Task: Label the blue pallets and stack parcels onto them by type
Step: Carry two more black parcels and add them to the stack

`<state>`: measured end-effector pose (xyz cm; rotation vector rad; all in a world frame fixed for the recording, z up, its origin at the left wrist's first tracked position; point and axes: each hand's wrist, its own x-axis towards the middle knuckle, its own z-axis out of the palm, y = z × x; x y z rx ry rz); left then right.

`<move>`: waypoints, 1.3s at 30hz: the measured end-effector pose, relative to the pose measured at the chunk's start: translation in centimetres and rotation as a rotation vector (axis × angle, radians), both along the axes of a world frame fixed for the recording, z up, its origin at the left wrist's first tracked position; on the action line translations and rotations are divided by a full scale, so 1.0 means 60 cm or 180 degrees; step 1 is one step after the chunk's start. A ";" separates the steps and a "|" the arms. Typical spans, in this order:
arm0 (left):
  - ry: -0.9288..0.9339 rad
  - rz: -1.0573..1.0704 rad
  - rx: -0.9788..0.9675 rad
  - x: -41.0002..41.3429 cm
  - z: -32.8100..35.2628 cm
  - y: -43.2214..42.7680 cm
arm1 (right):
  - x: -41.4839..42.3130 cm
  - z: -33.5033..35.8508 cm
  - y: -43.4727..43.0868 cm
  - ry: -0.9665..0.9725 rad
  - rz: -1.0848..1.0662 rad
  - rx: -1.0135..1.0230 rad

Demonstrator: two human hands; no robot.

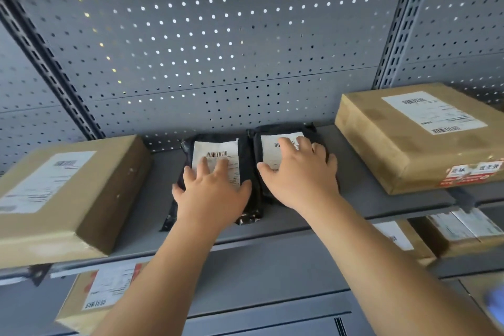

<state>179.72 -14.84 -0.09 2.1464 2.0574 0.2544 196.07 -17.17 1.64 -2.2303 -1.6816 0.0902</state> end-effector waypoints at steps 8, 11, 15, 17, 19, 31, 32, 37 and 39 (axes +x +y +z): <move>-0.0097 -0.0108 -0.0062 -0.003 -0.008 0.019 | -0.007 -0.027 0.038 -0.0006 -0.0142 -0.0314; -0.0075 -0.0119 -0.0035 -0.001 -0.009 0.027 | 0.001 -0.029 0.037 0.0027 -0.0159 -0.0315; -0.0096 -0.0042 0.0050 0.007 -0.013 0.029 | 0.007 -0.025 0.031 0.0082 -0.0173 -0.0363; -0.0045 -0.0007 0.0139 0.012 -0.014 0.030 | 0.011 -0.021 0.027 0.0093 -0.0166 -0.0428; -0.0024 -0.0011 0.0195 0.015 -0.015 0.031 | 0.016 -0.018 0.022 0.0099 -0.0151 -0.0490; 0.0097 0.0038 0.0227 0.015 -0.021 0.012 | 0.025 -0.014 -0.013 0.0095 0.0004 -0.0520; 0.0085 0.0073 0.0236 0.015 -0.020 0.006 | 0.027 -0.012 -0.016 0.0089 0.0033 -0.0524; -0.0046 0.0298 0.0268 0.014 -0.011 -0.030 | 0.039 -0.003 -0.035 0.0129 0.0181 -0.0441; -0.0069 0.0441 0.0320 0.015 -0.003 -0.049 | 0.043 0.001 -0.041 0.0176 0.0274 -0.0366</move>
